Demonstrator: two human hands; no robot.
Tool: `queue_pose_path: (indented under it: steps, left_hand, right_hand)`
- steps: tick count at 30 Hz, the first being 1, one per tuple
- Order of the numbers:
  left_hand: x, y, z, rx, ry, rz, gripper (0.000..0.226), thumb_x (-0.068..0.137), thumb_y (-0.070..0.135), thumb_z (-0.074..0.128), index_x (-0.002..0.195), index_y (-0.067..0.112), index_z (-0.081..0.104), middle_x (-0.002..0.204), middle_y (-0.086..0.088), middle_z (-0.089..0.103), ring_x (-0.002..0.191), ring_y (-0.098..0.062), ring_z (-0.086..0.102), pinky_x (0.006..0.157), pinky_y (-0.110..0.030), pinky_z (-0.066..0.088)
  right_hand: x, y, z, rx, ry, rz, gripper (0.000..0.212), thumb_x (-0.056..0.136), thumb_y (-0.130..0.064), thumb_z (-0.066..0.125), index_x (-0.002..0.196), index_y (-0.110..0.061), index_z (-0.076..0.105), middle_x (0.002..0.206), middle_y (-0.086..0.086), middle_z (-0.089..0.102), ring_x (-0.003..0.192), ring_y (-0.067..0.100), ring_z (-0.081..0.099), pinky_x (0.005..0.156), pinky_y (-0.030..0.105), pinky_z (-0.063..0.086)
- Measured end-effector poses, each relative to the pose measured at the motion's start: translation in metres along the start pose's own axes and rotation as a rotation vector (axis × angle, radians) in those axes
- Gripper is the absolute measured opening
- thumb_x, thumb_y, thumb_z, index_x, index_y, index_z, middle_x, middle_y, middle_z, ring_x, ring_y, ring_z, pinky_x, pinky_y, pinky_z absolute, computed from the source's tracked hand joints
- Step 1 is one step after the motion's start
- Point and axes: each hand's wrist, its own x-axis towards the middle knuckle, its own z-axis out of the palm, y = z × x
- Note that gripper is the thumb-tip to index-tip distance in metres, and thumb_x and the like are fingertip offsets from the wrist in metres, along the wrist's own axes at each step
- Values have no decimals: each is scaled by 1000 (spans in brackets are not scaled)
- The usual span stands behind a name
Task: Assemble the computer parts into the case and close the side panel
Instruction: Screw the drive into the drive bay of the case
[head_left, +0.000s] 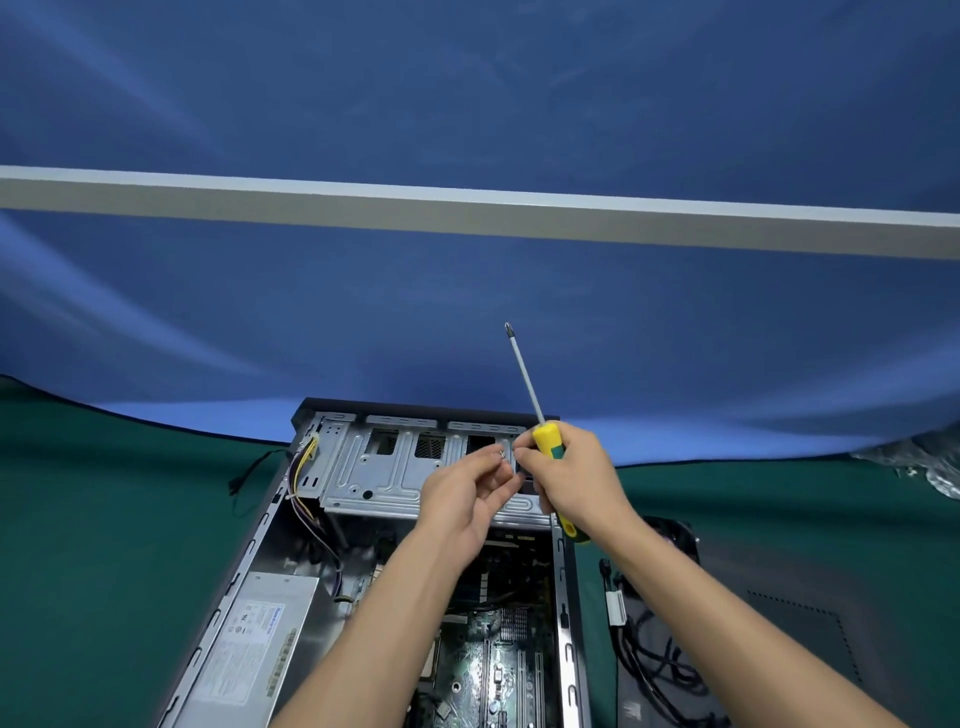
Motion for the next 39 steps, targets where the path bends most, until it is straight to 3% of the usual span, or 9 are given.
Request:
queue_pose_path:
  steps: [3,12,19,22,25,28,30,34,39]
  left_hand:
    - [-4,0,4,-32,-41,10,14,89,-10,50,99,-15,59,82,-20,69,56,-15,66,59,-30,59]
    - [-9,-2,4,-105,-75,-27,15,90,-5,52,95,-11,65,93,-20,71,74,-20,69,62,-30,59]
    - [-7,-2,3,-89,81,-77,5,86,-4,60,82,-7,62,68,-14,63,58,-17,63,53,-31,58]
    - [-3,6,-6,-46,209,-89,7,86,-2,61,80,-4,58,74,-14,58,68,-21,58,67,-35,59]
    - [-3,19,-13,-154,221,-112,7,90,-3,56,82,-4,56,79,-16,59,78,-25,60,92,-39,50]
    - [-1,27,-13,-224,240,-101,11,93,0,53,82,-3,56,80,-16,60,91,-25,59,91,-40,48]
    - [1,31,-13,-263,261,-82,13,94,2,52,82,-2,55,80,-14,60,92,-24,59,88,-39,48]
    - [3,34,-14,-343,256,-90,15,95,3,51,83,-2,56,79,-12,61,79,-22,62,86,-39,48]
    - [1,33,-11,-420,243,-80,17,94,5,53,79,-1,57,76,-11,59,71,-21,60,86,-36,49]
  right_hand:
    - [3,-1,7,-9,1,4,13,87,-15,62,76,-20,63,54,-6,57,47,15,49,52,29,42]
    - [6,-4,5,60,-52,11,14,89,-13,60,75,-13,65,50,-4,58,37,12,47,46,23,42]
    - [6,0,-10,-54,-154,12,26,91,-40,57,76,-19,55,49,-7,55,44,13,51,54,28,45]
    - [5,5,-24,-381,-189,25,26,91,-46,46,77,-25,43,65,-8,57,59,16,53,61,32,44]
    - [2,8,-38,-707,-196,-112,17,96,-41,41,98,-24,45,79,-7,57,73,20,53,58,31,36]
    - [-3,10,-48,-867,-191,-303,39,99,-50,37,135,-37,36,117,-9,63,104,21,57,72,33,38]
    - [-6,10,-50,-889,-205,-355,48,98,-54,34,144,-43,26,132,-12,57,117,17,53,81,33,39]
    - [-8,13,-49,-962,-207,-431,50,95,-60,32,140,-40,34,119,-11,64,108,16,58,80,33,43]
    - [-11,13,-43,-938,-155,-442,36,95,-58,38,113,-28,45,86,-8,61,80,19,59,62,31,34]
